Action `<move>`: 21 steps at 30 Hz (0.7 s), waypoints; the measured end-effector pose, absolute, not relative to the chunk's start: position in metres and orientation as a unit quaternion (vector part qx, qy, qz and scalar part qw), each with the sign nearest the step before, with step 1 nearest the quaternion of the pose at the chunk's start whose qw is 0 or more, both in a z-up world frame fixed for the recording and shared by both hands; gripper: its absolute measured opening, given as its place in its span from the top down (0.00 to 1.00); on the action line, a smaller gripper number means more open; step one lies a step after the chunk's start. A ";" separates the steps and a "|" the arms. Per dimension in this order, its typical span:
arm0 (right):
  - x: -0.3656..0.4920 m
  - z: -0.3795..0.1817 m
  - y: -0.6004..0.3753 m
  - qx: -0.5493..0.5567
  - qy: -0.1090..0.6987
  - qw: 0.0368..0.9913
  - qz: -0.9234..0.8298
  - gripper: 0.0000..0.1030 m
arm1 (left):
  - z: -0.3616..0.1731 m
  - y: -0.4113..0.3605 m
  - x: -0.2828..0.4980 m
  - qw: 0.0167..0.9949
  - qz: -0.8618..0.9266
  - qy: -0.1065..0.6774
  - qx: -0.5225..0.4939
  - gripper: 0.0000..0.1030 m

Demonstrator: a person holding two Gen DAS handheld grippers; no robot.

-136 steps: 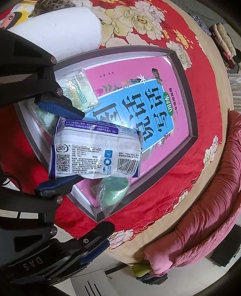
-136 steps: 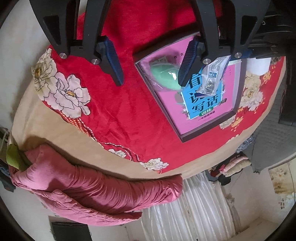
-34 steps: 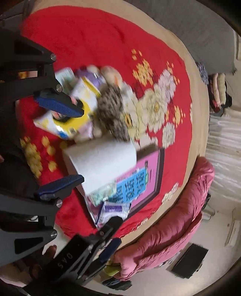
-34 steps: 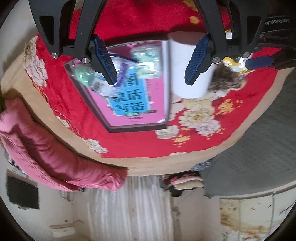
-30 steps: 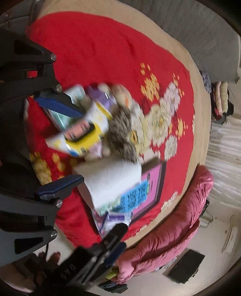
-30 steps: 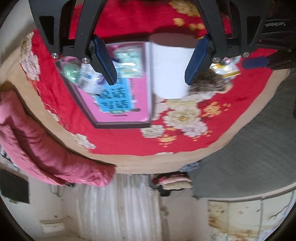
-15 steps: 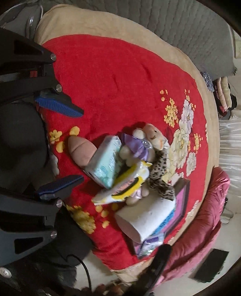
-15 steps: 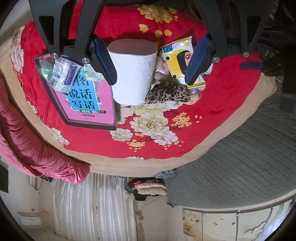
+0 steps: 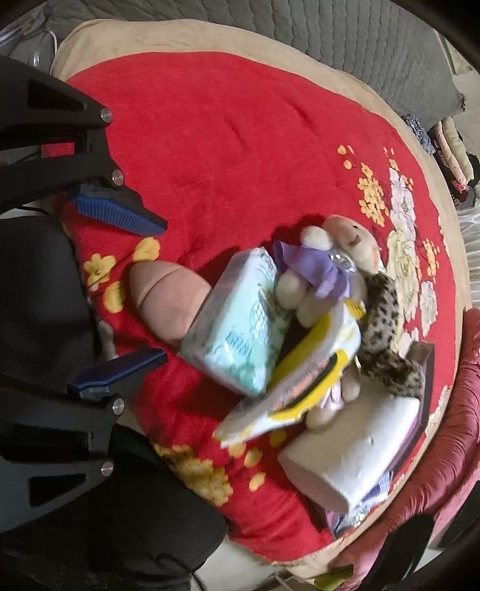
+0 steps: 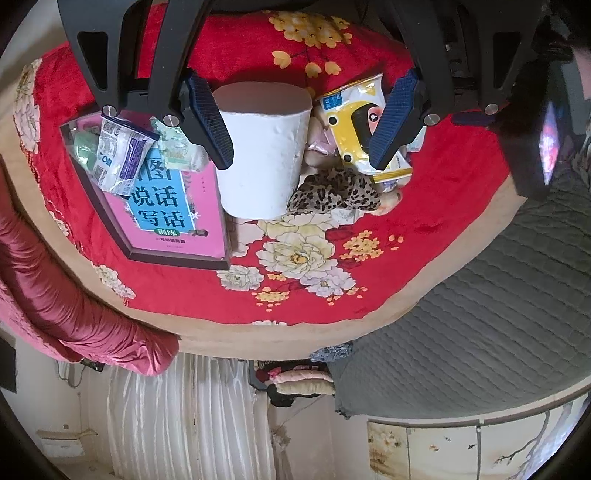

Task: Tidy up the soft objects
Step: 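Move both open tools back over the pile of soft items, then grasp the yellow cartoon-face wipe pack with the right tool while the left tool reaches the pink puff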

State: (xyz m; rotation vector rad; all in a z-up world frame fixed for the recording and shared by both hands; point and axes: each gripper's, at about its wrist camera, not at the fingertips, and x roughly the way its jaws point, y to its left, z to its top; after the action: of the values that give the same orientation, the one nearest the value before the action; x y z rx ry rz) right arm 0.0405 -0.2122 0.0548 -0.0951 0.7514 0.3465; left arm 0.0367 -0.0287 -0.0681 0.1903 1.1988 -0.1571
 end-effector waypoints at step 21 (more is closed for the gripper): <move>0.031 -0.004 -0.129 -0.130 0.433 0.853 0.262 0.25 | -0.075 0.024 0.055 0.817 -0.129 0.554 -0.093 0.62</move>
State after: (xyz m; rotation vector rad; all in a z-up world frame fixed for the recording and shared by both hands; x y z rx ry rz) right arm 0.0309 -0.1287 -0.0039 -0.2738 0.9106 0.5504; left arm 0.0554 0.0241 -0.0755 -0.1981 1.1819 -0.2758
